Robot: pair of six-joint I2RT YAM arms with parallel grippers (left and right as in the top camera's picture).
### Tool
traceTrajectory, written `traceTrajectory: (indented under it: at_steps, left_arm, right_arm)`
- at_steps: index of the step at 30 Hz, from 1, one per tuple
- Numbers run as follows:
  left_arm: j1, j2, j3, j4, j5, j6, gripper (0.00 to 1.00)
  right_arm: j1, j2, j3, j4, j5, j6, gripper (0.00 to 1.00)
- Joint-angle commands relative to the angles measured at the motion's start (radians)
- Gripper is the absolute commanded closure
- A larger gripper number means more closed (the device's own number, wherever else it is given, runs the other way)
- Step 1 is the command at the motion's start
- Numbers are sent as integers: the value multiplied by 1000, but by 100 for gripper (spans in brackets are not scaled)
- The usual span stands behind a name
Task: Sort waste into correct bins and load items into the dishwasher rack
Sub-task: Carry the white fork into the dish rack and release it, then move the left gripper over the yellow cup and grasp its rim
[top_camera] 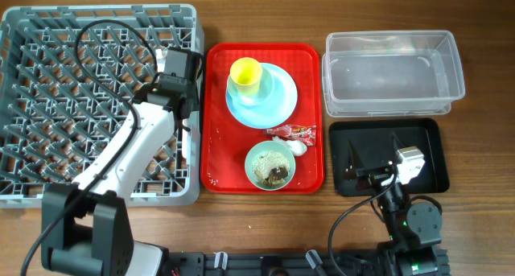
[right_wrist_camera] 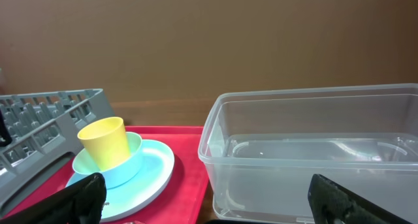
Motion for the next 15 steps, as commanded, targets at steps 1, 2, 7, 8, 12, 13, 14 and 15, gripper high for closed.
traceTrajectory:
  at_steps: [1,2,7,8,12,13,14,15]
  left_arm:
    - [5,-65,150,-45,257,-3,43]
    - [5,-64,230,-84,345,-17,46]
    - [4,19,666,-313,473,-55,53]
    - [4,59,757,-365,474,-55,53]
    - [3,290,1094,-572,567,-54,49]
    - [0,373,1168,-623,586,-54,48]
    - [-3,434,1204,-658,586,-54,48]
    - [-6,479,1212,-672,586,-55,52]
  right_arm:
    - [1,-2,-1,3,5,-7,0]
    - [1,-2,-1,3,5,-7,0]
    - [1,-2,-1,3,5,-7,0]
    - [1,-2,-1,3,5,-8,0]
    - [1,-2,-1,3,5,-8,0]
    - [1,-2,-1,3,5,-8,0]
    - [1,-2,-1,3,5,-7,0]
    - [1,-2,-1,3,5,-8,0]
